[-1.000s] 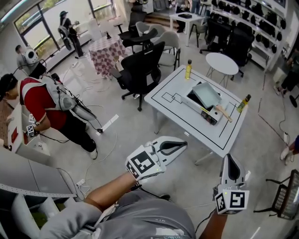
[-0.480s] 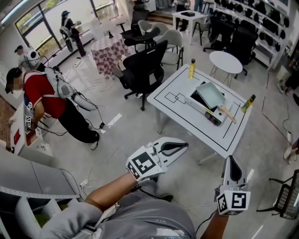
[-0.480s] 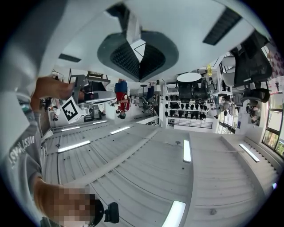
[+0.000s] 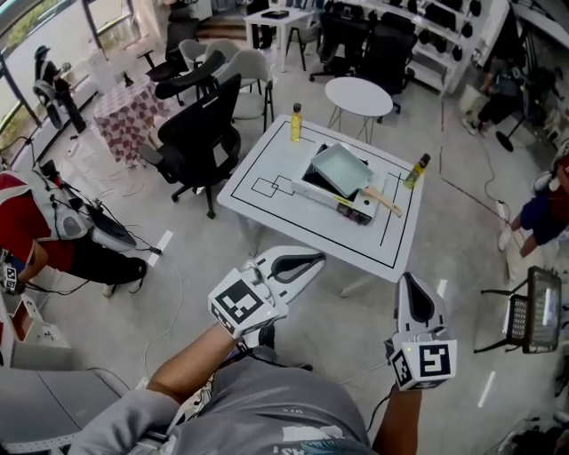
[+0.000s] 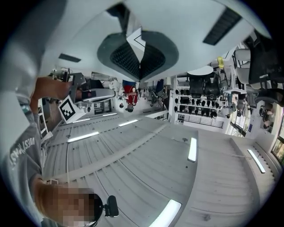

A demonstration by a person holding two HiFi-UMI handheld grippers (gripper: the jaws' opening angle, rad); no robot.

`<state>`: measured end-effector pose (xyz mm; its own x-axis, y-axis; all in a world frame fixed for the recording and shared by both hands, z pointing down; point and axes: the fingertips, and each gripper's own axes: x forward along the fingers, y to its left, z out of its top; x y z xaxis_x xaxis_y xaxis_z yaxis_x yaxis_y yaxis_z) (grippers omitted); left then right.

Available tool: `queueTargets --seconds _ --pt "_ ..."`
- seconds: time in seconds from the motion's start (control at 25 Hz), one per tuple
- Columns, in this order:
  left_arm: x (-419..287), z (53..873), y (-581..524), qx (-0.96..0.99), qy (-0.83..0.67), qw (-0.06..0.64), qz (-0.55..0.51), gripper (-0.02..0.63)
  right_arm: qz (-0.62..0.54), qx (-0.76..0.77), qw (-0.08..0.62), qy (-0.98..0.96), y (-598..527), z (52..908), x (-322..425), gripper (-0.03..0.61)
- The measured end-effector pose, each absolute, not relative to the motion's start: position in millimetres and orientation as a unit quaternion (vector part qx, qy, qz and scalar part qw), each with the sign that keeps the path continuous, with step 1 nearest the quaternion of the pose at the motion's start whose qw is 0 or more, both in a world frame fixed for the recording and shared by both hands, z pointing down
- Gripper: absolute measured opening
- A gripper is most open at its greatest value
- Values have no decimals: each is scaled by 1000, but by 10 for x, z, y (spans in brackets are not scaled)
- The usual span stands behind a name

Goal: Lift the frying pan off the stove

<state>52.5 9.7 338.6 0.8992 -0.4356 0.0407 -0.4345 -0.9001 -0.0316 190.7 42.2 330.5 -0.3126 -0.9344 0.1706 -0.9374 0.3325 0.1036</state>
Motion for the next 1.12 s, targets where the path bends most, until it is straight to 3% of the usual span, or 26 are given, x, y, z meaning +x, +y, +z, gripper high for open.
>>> queueTargets --seconds 1.12 --pt "73 3375 -1069 -989 145 -2 26 -3 -1 650 145 -746 -454 3266 1460 12"
